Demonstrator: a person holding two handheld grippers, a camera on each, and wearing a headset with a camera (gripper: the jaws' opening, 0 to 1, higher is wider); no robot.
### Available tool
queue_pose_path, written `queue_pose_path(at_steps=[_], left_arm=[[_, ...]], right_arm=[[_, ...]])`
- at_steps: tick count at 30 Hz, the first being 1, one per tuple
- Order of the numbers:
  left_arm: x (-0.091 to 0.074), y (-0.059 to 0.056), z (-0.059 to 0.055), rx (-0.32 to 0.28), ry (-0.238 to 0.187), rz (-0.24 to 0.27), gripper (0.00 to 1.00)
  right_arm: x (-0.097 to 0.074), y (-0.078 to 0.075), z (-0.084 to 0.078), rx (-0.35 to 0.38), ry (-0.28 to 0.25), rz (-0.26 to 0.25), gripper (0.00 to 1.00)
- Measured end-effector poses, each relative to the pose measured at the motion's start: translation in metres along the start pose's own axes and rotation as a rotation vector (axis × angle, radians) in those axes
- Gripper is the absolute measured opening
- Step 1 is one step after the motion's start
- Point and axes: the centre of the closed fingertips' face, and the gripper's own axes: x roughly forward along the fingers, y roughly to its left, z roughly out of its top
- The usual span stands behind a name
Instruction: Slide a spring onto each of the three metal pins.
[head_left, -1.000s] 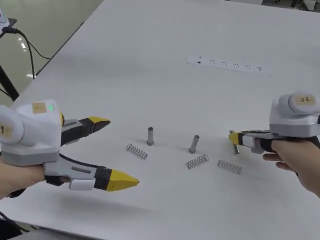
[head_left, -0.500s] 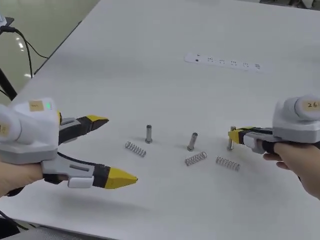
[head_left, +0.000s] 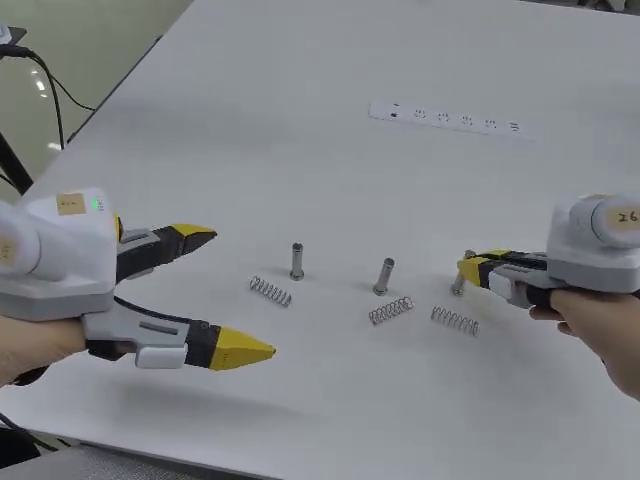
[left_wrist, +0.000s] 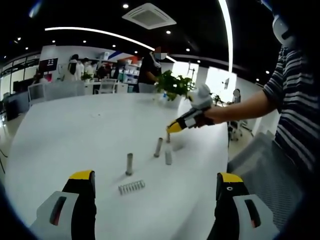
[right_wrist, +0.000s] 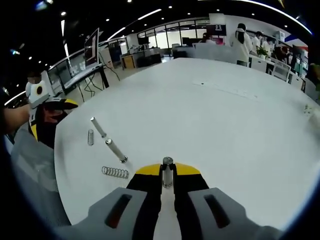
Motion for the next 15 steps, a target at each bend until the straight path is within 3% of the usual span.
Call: queue_pose_path(at_steps=[15], left_arm=[[0.0006,-0.0004,0.0024,-0.002,-0.01,-0.001,0.98]], right_arm=[[-0.0032,0.0027,-0.0028,-0.015,-0.005,0.003,0.05]])
